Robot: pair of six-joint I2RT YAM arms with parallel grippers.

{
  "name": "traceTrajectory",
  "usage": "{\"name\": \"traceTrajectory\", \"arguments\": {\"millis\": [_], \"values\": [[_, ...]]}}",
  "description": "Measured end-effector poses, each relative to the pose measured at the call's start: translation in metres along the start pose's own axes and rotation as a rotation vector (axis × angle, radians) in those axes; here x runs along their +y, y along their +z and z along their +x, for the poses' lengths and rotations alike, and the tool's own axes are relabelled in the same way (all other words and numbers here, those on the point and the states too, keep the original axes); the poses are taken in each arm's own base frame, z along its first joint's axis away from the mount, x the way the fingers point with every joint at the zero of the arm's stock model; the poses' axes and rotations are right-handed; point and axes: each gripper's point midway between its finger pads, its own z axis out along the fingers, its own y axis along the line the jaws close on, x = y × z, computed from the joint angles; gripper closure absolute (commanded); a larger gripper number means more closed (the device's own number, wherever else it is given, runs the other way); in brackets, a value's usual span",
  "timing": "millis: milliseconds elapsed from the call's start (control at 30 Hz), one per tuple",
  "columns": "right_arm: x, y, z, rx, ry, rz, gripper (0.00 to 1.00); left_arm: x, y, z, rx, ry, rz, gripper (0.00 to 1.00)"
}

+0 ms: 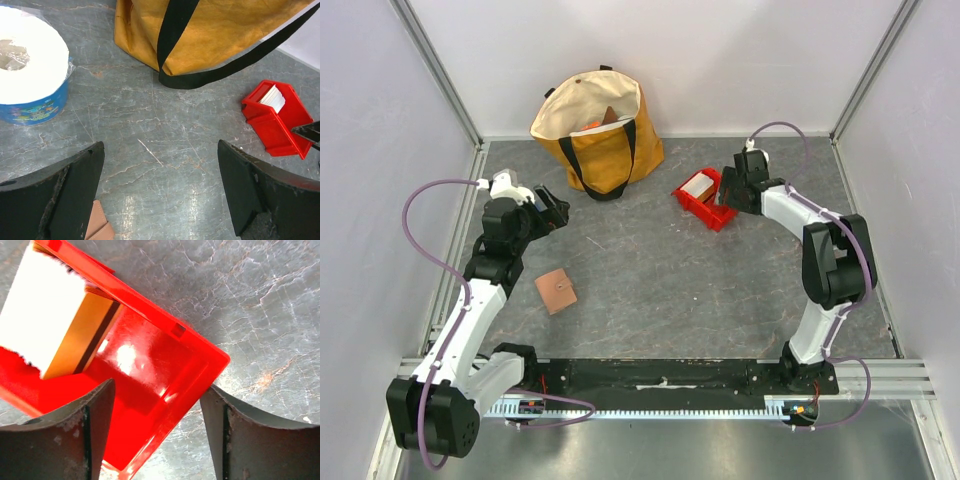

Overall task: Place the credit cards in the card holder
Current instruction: Move the storage box to the center of the board.

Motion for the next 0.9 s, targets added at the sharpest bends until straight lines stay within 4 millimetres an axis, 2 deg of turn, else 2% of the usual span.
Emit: {"name": "traceTrajectory", "arguments": {"millis": [100, 233, 400, 700, 900], "values": [[0.003, -0.011, -0.01, -0.03, 0.013, -0.014, 0.34, -0.001, 0.0, 0.001, 0.005, 0.0, 0.008, 0.01], [0.004, -0.017, -0.013, -0.036, 0.026, -0.019, 0.47, -0.003, -0.001, 0.001, 0.007, 0.0, 0.017, 0.01], [0.002, -0.016, -0.005, -0.016, 0.03, -0.015, 0.46, -0.004, -0.002, 0.001, 0.005, 0.0, 0.02, 0.01], [0.003, -0.016, -0.004, -0.013, 0.074, -0.013, 0.43, -0.004, -0.002, 0.001, 0.007, 0.0, 0.024, 0.01], [0.001, -0.012, 0.0, -0.02, 0.147, 0.005, 0.46, -0.004, -0.002, 0.001, 0.007, 0.0, 0.024, 0.01]]}}
